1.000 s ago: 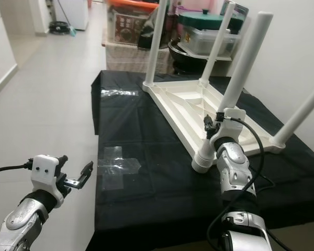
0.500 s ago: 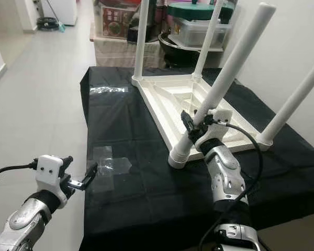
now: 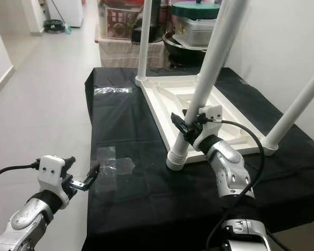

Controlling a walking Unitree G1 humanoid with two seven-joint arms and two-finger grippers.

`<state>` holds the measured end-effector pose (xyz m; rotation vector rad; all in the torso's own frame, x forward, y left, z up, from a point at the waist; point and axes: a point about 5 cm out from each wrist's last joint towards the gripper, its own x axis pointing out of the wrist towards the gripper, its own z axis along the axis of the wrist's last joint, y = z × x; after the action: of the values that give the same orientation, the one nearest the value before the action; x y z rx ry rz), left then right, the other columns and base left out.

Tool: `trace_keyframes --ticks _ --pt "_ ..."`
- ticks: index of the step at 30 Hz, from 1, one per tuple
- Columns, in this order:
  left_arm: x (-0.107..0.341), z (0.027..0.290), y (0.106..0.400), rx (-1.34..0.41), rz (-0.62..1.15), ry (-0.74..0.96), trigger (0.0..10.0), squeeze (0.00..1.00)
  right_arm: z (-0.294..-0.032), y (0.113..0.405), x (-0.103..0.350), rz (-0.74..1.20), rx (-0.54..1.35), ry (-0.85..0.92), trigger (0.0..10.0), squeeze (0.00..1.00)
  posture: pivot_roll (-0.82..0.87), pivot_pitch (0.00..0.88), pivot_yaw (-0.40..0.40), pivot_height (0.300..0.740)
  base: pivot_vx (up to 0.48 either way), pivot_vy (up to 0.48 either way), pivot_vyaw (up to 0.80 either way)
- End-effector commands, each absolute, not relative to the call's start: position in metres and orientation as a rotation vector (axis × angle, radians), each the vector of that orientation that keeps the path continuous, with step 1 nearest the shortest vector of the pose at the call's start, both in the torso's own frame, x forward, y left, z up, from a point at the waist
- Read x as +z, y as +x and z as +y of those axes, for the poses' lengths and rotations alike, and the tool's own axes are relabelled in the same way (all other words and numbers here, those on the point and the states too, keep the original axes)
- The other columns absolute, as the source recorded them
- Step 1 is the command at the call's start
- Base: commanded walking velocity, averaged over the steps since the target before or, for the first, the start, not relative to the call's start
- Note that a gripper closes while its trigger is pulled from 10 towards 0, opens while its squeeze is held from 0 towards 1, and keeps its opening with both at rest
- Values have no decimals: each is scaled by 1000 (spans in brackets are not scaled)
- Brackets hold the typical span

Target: Building children table

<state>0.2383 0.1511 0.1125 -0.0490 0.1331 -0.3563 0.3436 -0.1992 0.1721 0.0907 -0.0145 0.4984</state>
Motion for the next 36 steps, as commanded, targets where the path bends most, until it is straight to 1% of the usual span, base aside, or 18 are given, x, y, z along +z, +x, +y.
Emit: trace_keyframes --ticks 1,2,3,6,7,9,10,12,14,17,19,20,22,27,29,34,36 --pt "111 148 237 -370 143 -61 10000 0 -190 334 113 279 513 136 10000 0 99 0 -68 740 0 0 0" --pt "111 148 237 -370 143 -61 10000 0 -190 334 113 279 513 136 10000 0 99 0 -68 740 0 0 0" --pt "111 148 237 -369 145 -60 10000 0 -205 340 110 307 396 124 10000 0 99 0 -69 740 0 0 0" --pt "111 148 237 -369 146 -61 10000 0 -210 341 109 315 359 126 10000 0 99 0 -69 740 0 0 0" --pt "111 148 237 -369 146 -60 10000 0 -216 341 106 329 302 144 10000 0 96 0 -68 740 0 0 0" --pt "111 148 237 -369 146 -60 10000 0 -216 341 106 329 302 144 10000 0 96 0 -68 740 0 0 0" --pt "110 148 237 -369 147 -60 10000 0 -224 340 101 351 229 154 10000 0 94 0 -67 740 0 0 0" --pt "110 148 238 -368 147 -61 10000 0 -252 332 86 410 -35 151 10000 0 89 0 -67 740 0 0 0" --pt "110 148 238 -368 146 -61 10000 0 -265 323 76 436 -199 130 10000 0 85 0 -65 740 0 0 0" --pt "110 148 238 -368 146 -60 10000 0 -268 320 74 436 -241 117 10000 0 85 0 -65 740 0 0 0" --pt "109 147 239 -368 146 -58 10000 0 -270 314 69 437 -353 94 10000 0 82 0 -63 740 0 0 0" --pt "109 147 239 -368 146 -58 10000 0 -270 314 69 437 -353 94 10000 0 82 0 -63 740 0 0 0" --pt "109 147 239 -368 144 -56 10000 0 -267 310 67 427 -433 89 10000 0 83 0 -63 740 0 0 0" --pt "109 147 240 -366 141 -54 10000 0 -257 312 71 401 -436 52 10000 0 84 0 -68 740 0 0 0" --pt "109 148 240 -359 141 -53 10000 0 -248 315 77 377 -453 38 10000 0 83 0 -72 740 0 0 0" --pt "108 148 239 -353 142 -56 10000 0 -243 316 78 376 -474 41 10000 0 85 0 -75 740 0 0 0" --pt "108 148 239 -351 142 -58 10000 0 -237 316 76 390 -467 29 10000 0 86 0 -77 740 0 0 0"
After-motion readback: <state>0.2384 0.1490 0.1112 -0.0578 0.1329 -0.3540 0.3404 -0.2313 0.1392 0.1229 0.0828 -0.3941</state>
